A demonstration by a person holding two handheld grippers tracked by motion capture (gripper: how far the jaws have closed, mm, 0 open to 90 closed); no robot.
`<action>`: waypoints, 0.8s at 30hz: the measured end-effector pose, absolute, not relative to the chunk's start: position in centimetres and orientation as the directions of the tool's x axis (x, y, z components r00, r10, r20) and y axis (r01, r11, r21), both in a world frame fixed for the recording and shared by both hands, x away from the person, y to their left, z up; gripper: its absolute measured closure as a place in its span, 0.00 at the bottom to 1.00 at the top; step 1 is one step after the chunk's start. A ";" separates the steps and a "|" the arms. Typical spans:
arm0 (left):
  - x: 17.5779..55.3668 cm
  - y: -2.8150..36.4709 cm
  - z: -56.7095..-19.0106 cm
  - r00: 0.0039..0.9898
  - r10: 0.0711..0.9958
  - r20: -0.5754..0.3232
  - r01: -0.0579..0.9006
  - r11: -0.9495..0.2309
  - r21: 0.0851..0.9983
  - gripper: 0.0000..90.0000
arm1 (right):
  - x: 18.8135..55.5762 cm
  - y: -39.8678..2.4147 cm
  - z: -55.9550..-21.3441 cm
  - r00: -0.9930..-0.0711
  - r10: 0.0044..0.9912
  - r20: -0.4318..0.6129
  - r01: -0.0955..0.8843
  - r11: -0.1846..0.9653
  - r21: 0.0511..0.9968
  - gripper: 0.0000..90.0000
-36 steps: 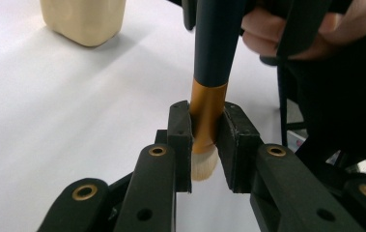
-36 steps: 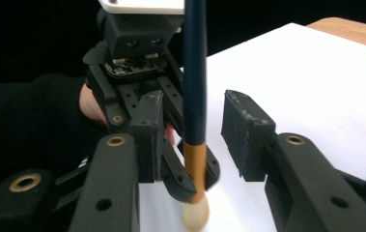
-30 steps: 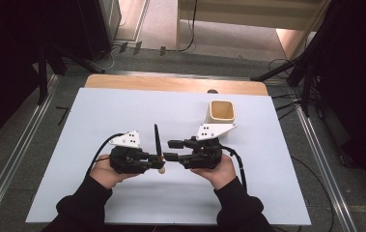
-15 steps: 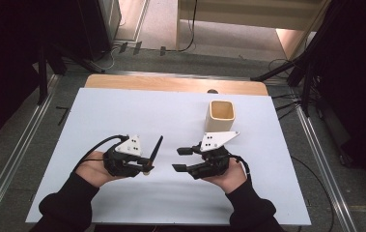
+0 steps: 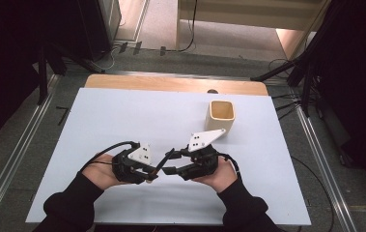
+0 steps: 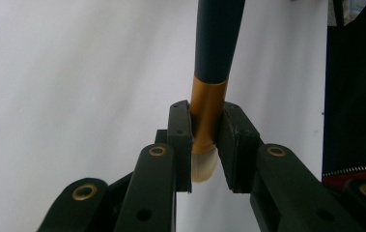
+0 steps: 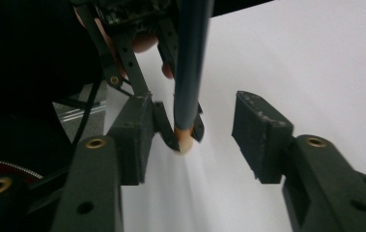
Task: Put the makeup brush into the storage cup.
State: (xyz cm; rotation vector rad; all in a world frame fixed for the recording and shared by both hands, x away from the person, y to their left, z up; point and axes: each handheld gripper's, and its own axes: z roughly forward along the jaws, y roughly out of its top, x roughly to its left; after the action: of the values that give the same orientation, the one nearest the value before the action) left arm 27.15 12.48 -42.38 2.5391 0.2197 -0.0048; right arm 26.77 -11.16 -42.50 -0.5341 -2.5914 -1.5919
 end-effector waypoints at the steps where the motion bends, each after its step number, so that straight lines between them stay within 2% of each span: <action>1: 27.1 12.4 -42.4 0.987 0.154 -0.050 0.155 -0.815 0.558 0.86 | 26.8 -10.9 -42.5 -0.939 0.262 0.223 0.318 0.410 0.855 0.60; 4: 27.1 12.4 -42.5 0.987 0.149 -0.058 0.156 -0.815 0.559 0.86 | 26.9 -10.4 -42.5 -0.938 0.258 0.232 0.324 0.418 0.848 0.68; 5: 27.1 12.4 -42.5 0.987 0.149 -0.058 0.156 -0.815 0.559 0.86 | 26.9 -10.4 -42.5 -0.938 0.258 0.232 0.324 0.418 0.848 0.68; 7: 27.1 12.3 -42.5 0.987 0.144 -0.068 0.157 -0.813 0.560 0.86 | 27.0 -10.1 -42.5 -0.934 0.255 0.252 0.342 0.420 0.840 0.77; 9: 27.1 12.3 -42.5 0.988 0.141 -0.068 0.154 -0.813 0.562 0.86 | 27.0 -10.0 -42.5 -0.934 0.254 0.252 0.342 0.427 0.837 0.80; 11: 27.2 12.4 -42.6 0.986 0.148 -0.076 0.165 -0.808 0.566 0.86 | 27.1 -9.9 -42.6 -0.937 0.242 0.253 0.337 0.426 0.839 0.88; 19: 27.4 12.8 -42.3 0.984 0.152 -0.097 0.179 -0.771 0.611 0.84 | 27.0 -10.4 -42.2 -0.931 0.254 0.264 0.349 0.401 0.847 0.89; 21: 27.5 12.9 -42.2 0.984 0.155 -0.092 0.177 -0.743 0.646 0.68 | 27.0 -10.5 -42.1 -0.932 0.256 0.257 0.344 0.397 0.851 0.89; 23: 27.6 13.1 -42.2 0.983 0.159 -0.096 0.183 -0.727 0.662 0.56 | 27.0 -10.8 -41.9 -0.928 0.266 0.261 0.350 0.383 0.855 0.89; 24: 27.8 13.5 -42.2 0.979 0.163 -0.118 0.199 -0.683 0.703 0.53 | 27.0 -11.1 -41.8 -0.926 0.271 0.262 0.353 0.376 0.857 0.89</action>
State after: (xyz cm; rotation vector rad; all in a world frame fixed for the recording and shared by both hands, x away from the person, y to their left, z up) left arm 27.83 13.51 -42.23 2.3353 0.2512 -0.0586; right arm 26.96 -11.05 -41.82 -0.5775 -2.5407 -1.6129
